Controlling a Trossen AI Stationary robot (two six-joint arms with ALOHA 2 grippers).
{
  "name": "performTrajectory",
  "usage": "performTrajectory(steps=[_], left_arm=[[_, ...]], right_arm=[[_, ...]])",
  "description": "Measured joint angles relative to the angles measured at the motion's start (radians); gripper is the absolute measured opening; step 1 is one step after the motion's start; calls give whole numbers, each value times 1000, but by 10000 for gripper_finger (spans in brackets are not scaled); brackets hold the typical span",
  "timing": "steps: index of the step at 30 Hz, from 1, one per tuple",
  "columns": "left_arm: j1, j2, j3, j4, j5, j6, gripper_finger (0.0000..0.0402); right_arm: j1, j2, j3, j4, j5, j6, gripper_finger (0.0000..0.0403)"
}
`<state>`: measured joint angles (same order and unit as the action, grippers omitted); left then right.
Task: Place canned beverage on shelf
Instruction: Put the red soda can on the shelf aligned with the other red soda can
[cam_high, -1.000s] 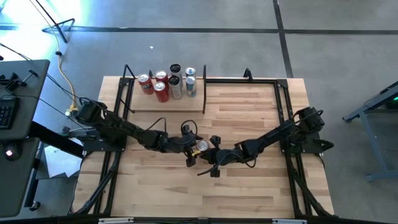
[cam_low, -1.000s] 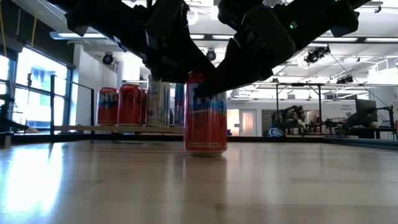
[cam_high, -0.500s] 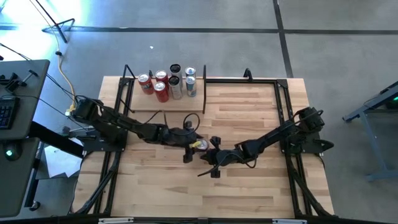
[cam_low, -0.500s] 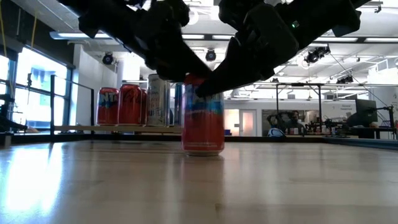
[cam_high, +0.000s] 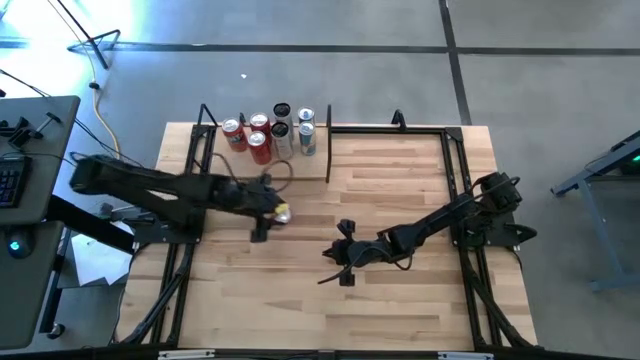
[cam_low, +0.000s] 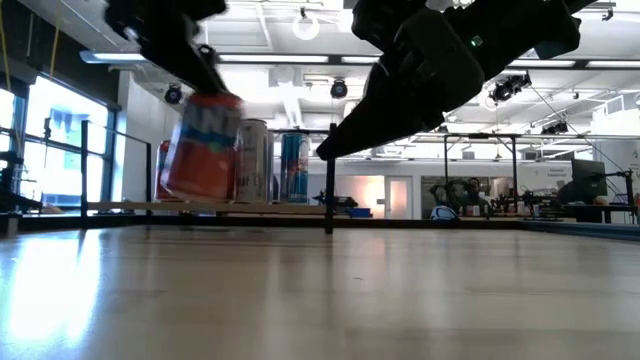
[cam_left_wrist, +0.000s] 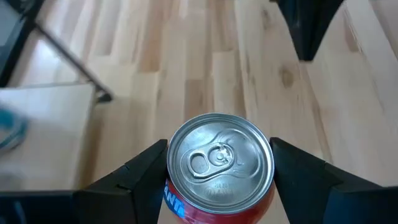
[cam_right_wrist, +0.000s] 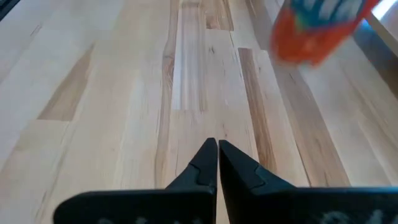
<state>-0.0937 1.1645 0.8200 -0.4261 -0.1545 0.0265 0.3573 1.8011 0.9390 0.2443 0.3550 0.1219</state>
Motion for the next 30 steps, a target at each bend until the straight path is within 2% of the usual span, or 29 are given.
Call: performTrajectory(steps=[2, 5, 9, 13, 18, 23, 30], left_arm=[[16, -83, 0, -102, -6, 2, 232], [34, -189, 1, -250, -90, -24, 232], [57, -301, 1, -364, -158, -40, 232], [99, -373, 1, -449, -175, 3, 232], [196, -406, 2, -502, -222, 146, 232], [332, -406, 2, -497, -206, 278, 232], [524, -406, 2, -488, -85, 380, 232]], right_arm=[[0, 0, 0, 0, 0, 0, 0], [0, 0, 0, 1, 0, 0, 0], [0, 0, 0, 3, 0, -2, 0], [0, 0, 0, 7, 0, -3, 0], [2, 0, 0, 8, 0, -3, 0], [2, 0, 0, 13, 0, -9, 0], [3, 0, 0, 13, 0, -18, 0]])
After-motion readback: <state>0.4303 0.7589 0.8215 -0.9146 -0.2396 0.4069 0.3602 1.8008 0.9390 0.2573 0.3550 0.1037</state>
